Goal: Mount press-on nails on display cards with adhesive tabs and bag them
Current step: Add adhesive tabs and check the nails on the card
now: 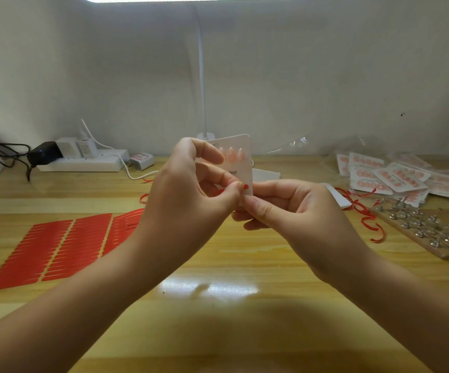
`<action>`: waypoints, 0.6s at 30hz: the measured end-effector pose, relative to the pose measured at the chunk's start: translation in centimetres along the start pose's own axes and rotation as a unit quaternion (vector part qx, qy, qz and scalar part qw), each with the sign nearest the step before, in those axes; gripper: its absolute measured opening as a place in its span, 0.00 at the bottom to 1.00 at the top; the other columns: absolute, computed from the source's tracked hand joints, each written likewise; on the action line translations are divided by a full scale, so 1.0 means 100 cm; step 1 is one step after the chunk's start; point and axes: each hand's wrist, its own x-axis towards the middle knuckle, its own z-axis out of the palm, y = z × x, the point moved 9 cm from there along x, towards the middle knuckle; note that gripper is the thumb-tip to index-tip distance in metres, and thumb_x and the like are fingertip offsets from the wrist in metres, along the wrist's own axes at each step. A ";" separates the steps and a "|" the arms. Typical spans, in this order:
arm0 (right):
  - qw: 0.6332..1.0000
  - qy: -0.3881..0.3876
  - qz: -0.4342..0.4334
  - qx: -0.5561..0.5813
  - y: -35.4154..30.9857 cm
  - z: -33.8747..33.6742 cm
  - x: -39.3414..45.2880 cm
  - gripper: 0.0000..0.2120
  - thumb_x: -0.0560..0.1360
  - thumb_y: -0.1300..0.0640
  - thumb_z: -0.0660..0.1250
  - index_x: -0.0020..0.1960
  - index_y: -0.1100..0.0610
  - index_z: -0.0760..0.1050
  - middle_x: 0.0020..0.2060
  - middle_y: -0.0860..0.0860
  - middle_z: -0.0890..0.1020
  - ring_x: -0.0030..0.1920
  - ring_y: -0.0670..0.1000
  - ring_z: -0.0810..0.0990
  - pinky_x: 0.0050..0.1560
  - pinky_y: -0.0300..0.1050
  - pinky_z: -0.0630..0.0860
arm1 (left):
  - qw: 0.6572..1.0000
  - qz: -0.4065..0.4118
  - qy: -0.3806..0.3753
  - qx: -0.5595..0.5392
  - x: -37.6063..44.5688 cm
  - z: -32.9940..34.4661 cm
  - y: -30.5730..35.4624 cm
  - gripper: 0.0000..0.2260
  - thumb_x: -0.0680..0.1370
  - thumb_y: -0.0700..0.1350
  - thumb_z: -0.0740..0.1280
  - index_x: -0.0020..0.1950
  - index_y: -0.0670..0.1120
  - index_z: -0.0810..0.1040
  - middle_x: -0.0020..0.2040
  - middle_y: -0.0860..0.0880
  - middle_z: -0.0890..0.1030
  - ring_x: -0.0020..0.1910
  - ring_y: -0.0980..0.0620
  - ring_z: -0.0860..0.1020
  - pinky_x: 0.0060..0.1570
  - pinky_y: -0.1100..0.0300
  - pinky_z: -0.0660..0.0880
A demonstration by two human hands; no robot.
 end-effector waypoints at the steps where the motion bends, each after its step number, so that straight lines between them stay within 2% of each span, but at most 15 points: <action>1: 1.000 -0.001 -0.002 -0.006 0.000 0.000 0.000 0.08 0.74 0.63 0.68 0.51 0.59 0.82 0.39 0.53 0.86 0.41 0.50 0.85 0.41 0.38 0.81 | 1.000 0.003 -0.002 0.003 0.000 0.000 0.000 0.16 0.72 0.38 0.75 0.48 0.50 0.69 0.36 0.51 0.82 0.36 0.58 0.82 0.37 0.69 0.75; 6: 0.999 0.008 -0.020 -0.043 -0.003 -0.002 0.000 0.09 0.73 0.57 0.68 0.49 0.59 0.82 0.38 0.53 0.86 0.41 0.49 0.85 0.41 0.39 0.81 | 1.000 0.009 -0.002 0.014 -0.002 0.001 0.002 0.17 0.70 0.39 0.75 0.48 0.52 0.69 0.35 0.53 0.82 0.35 0.60 0.81 0.36 0.71 0.74; 10: 0.993 0.034 -0.051 -0.104 -0.005 -0.006 -0.002 0.05 0.75 0.61 0.67 0.45 0.58 0.82 0.35 0.51 0.86 0.38 0.48 0.85 0.38 0.38 0.80 | 1.000 0.000 -0.002 0.011 -0.004 0.005 0.001 0.18 0.70 0.40 0.76 0.47 0.53 0.69 0.34 0.53 0.83 0.35 0.61 0.81 0.36 0.72 0.74; 15: 0.986 0.074 -0.065 -0.137 -0.005 -0.013 -0.004 0.06 0.75 0.60 0.67 0.41 0.56 0.81 0.33 0.51 0.85 0.36 0.52 0.84 0.39 0.52 0.82 | 0.999 -0.021 -0.016 -0.020 -0.004 0.008 -0.001 0.18 0.69 0.40 0.77 0.48 0.52 0.70 0.39 0.56 0.84 0.37 0.60 0.82 0.38 0.70 0.76; 18: 0.985 0.089 -0.075 -0.129 -0.008 -0.016 -0.005 0.06 0.75 0.61 0.67 0.41 0.57 0.81 0.33 0.52 0.85 0.36 0.52 0.84 0.39 0.50 0.82 | 0.998 -0.027 -0.018 -0.055 -0.005 0.008 -0.001 0.18 0.69 0.40 0.78 0.49 0.51 0.71 0.40 0.57 0.85 0.39 0.60 0.83 0.38 0.72 0.75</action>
